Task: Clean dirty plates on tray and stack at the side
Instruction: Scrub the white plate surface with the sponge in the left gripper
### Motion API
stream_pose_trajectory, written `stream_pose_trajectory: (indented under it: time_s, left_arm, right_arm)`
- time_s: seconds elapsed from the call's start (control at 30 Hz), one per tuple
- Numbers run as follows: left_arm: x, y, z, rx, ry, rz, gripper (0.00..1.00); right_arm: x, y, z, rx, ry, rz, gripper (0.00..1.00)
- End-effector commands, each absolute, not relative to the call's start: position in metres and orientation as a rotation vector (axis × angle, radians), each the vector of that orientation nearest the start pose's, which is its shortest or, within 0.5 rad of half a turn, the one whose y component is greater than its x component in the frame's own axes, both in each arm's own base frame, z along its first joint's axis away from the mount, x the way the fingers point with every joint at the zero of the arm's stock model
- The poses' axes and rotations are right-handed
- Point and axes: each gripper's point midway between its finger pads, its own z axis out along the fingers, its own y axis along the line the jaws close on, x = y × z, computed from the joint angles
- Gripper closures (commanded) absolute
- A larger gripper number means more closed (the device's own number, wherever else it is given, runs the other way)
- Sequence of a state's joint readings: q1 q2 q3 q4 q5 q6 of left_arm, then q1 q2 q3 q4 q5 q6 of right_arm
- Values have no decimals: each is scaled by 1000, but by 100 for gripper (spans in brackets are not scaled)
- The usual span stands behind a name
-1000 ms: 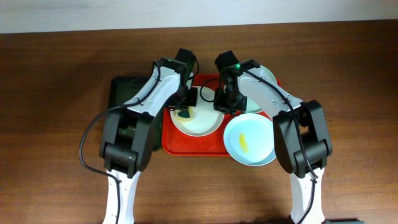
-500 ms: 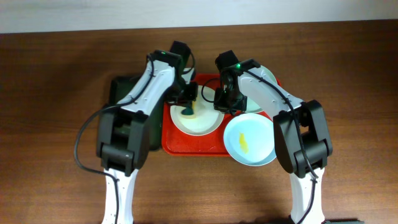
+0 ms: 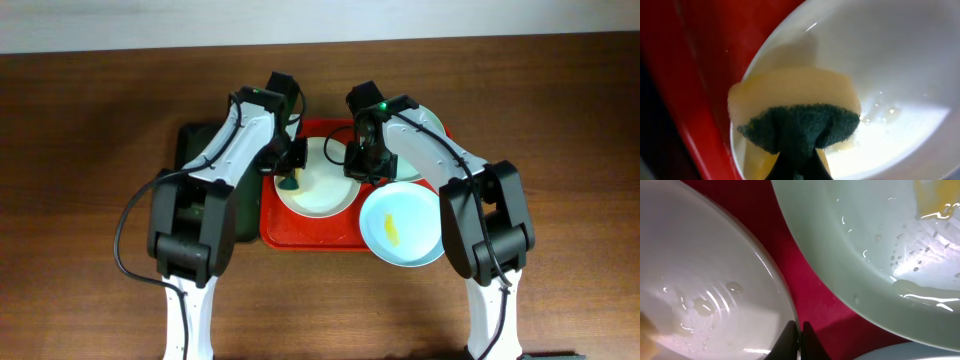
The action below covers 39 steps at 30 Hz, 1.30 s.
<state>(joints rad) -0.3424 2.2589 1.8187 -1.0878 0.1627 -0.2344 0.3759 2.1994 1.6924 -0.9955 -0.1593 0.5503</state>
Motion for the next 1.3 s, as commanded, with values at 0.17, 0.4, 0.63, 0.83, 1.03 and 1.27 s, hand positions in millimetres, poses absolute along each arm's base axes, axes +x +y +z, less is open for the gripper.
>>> stream_pose_trajectory:
  time_s: [0.17, 0.4, 0.63, 0.83, 1.03, 1.27]
  left_arm:
    - [391, -185, 15, 169, 3151, -242, 100]
    - [368, -191, 1, 188, 3215, -256, 100]
    - [358, -239, 10, 255, 3182, -683, 100]
    - [363, -265, 14, 347, 3098, -764, 100]
    - [396, -249, 46, 361, 2987, -581, 100]
    - [430, -200, 89, 263, 2853, -192, 100]
  right_arm:
    - [396, 192, 22, 276, 3123, 305, 96]
    - [395, 200, 23, 248, 3118, 317, 96]
    - [395, 200, 23, 247, 3118, 317, 96]
    - [395, 200, 23, 247, 3118, 316, 96]
    - [395, 200, 23, 236, 3118, 316, 96]
    - [395, 200, 23, 236, 3118, 316, 96]
